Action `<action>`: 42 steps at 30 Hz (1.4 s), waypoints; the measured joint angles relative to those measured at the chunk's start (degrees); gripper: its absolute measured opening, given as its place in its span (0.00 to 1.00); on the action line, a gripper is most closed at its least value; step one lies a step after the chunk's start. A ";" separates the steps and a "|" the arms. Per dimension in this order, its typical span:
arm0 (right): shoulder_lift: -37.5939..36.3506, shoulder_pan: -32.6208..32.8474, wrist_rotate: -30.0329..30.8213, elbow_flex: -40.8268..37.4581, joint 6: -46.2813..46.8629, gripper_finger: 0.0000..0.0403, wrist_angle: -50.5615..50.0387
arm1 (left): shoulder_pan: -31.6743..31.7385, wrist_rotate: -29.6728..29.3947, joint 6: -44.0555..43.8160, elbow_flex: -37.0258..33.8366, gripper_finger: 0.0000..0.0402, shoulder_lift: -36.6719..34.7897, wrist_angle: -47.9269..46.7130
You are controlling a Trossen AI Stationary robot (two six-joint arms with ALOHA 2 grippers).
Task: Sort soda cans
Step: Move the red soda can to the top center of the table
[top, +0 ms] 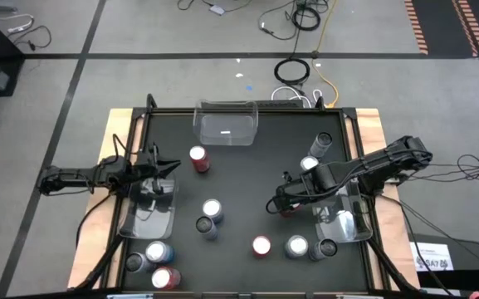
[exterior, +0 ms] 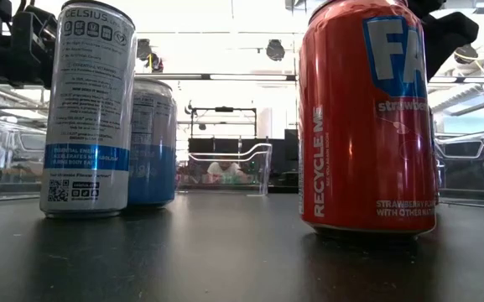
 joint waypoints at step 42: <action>4.76 -0.44 -3.17 -8.44 3.80 0.69 7.84 | -0.01 0.00 0.00 0.01 0.11 0.11 -0.44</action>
